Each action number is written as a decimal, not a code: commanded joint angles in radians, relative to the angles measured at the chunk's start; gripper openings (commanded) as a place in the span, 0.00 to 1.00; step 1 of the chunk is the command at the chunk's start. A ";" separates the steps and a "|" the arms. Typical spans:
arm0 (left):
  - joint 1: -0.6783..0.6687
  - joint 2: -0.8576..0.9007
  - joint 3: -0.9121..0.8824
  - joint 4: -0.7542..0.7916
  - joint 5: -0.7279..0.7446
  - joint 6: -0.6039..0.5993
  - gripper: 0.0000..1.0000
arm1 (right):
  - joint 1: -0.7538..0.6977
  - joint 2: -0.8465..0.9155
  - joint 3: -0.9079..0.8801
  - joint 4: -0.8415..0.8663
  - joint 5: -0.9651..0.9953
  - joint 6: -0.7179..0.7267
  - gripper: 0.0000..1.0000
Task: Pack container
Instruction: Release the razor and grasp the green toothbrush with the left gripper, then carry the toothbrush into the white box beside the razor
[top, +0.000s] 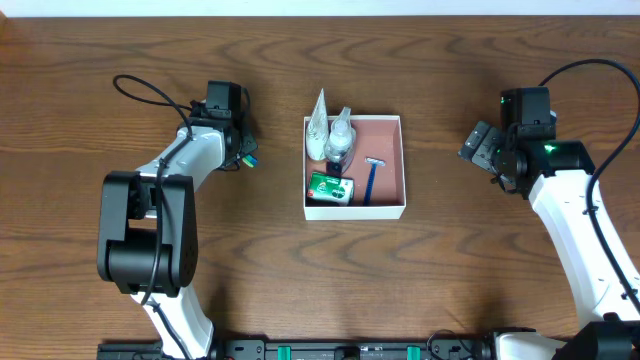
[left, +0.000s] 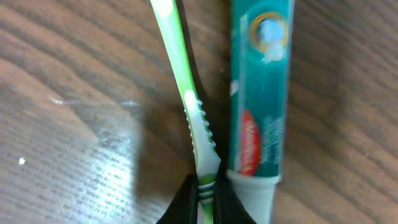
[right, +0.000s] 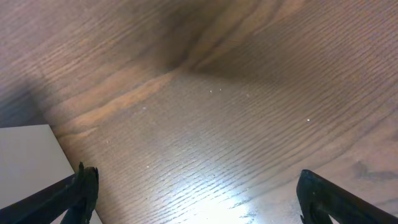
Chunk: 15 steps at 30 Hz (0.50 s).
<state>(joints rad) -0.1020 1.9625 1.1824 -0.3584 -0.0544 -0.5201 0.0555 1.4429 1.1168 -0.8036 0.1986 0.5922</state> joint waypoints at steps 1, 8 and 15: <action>0.001 0.041 -0.020 -0.060 0.021 0.003 0.06 | -0.009 0.004 -0.001 -0.001 0.011 0.013 0.99; 0.001 -0.069 -0.019 -0.104 0.016 0.055 0.06 | -0.009 0.004 -0.001 -0.001 0.011 0.013 0.99; 0.000 -0.329 -0.019 -0.176 0.014 0.055 0.06 | -0.009 0.004 -0.001 -0.001 0.011 0.013 0.99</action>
<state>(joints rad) -0.1020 1.7588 1.1549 -0.5171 -0.0383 -0.4850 0.0555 1.4429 1.1168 -0.8036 0.1986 0.5922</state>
